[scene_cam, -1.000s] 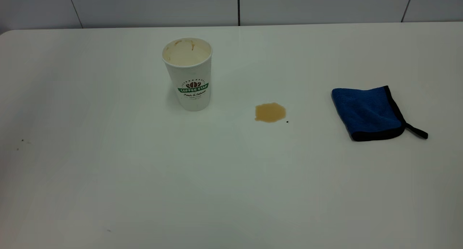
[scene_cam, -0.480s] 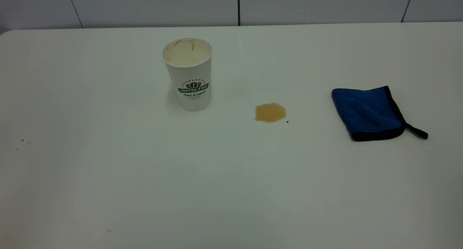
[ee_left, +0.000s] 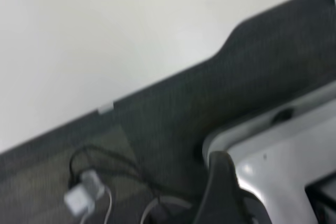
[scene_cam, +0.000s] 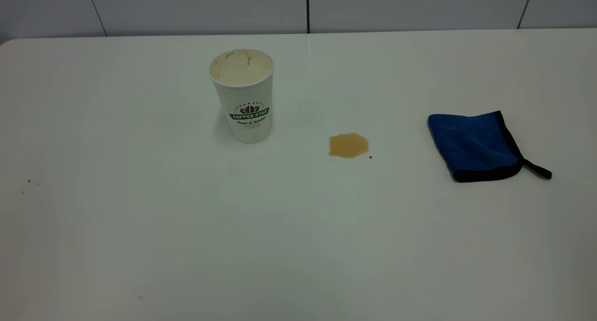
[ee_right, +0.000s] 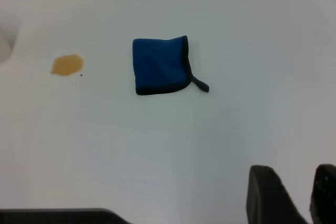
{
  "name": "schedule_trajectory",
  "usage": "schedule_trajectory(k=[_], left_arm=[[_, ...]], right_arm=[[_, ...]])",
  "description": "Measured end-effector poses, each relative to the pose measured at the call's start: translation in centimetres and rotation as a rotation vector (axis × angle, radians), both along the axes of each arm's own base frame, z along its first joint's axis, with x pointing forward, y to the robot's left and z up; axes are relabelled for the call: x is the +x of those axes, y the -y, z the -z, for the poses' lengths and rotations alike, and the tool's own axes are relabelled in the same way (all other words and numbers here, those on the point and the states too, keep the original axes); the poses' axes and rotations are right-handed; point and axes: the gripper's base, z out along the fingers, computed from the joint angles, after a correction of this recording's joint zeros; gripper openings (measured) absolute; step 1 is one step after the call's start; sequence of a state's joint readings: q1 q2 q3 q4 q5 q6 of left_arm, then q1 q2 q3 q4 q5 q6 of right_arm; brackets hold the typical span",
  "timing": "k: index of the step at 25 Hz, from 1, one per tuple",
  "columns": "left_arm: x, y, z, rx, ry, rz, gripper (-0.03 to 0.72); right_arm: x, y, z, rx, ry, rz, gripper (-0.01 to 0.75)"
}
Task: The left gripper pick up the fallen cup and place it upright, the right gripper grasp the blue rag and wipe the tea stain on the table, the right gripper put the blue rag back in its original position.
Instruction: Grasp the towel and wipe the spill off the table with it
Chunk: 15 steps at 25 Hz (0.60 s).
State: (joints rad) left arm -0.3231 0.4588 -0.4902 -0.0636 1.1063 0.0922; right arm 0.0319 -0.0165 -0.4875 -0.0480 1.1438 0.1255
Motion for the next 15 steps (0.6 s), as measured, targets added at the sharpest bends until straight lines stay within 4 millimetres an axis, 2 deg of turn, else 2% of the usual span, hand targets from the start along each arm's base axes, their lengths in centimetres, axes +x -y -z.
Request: schedule_trajectory(k=[7, 15], left_arm=[[-3.3, -1.1, -0.7, -0.077, 0.237, -0.009, 0.583], [-6.1, -1.6, -0.6, -0.084, 0.442, -0.254, 0.583]], right_arm=[[0.0, 0.0, 0.0, 0.000, 0.000, 0.000, 0.243], [0.0, 0.0, 0.0, 0.000, 0.000, 0.000, 0.243]])
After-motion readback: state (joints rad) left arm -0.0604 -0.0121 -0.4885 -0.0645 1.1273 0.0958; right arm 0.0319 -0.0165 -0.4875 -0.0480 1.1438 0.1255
